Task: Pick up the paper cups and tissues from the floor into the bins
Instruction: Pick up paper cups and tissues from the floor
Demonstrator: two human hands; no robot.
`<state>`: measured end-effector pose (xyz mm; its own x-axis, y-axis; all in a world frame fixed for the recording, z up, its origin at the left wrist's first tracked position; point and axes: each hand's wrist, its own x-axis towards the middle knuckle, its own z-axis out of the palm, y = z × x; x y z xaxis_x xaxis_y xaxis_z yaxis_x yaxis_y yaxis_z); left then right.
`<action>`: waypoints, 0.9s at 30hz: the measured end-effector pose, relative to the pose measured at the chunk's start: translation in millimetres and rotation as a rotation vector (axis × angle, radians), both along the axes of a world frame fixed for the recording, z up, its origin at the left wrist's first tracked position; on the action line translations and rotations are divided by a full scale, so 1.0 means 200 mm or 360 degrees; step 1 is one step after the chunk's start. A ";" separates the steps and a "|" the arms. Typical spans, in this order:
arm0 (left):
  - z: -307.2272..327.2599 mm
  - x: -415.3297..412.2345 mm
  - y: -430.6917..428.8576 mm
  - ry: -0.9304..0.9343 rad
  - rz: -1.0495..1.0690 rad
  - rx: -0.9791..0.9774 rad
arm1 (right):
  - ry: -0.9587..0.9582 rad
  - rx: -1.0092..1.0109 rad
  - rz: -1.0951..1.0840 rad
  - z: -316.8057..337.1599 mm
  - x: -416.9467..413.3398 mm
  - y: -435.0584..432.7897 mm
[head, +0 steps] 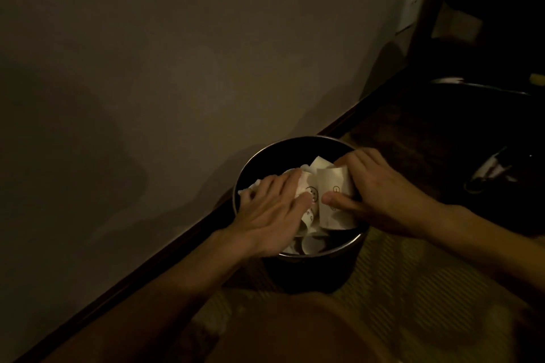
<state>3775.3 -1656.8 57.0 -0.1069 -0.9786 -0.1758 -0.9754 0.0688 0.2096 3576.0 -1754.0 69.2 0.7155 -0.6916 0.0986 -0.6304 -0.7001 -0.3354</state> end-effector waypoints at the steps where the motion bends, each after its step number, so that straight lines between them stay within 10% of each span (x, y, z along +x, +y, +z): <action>1: 0.01 0.01 0.00 -0.0056 0.0024 0.0052 | 0.0082 -0.0114 -0.0019 0.01 -0.01 0.00; 12: 0.33 0.12 0.02 0.0763 0.0372 -0.0501 | -0.0044 -0.0228 -0.0166 0.28 0.05 0.03; 19: 0.95 0.40 0.34 0.0061 0.0317 -0.0679 | -0.0946 0.0263 0.0476 0.59 0.59 0.42; 27: 1.29 0.92 1.68 -0.0690 0.0731 -0.0297 | -0.0608 0.0534 0.1363 0.72 1.39 1.13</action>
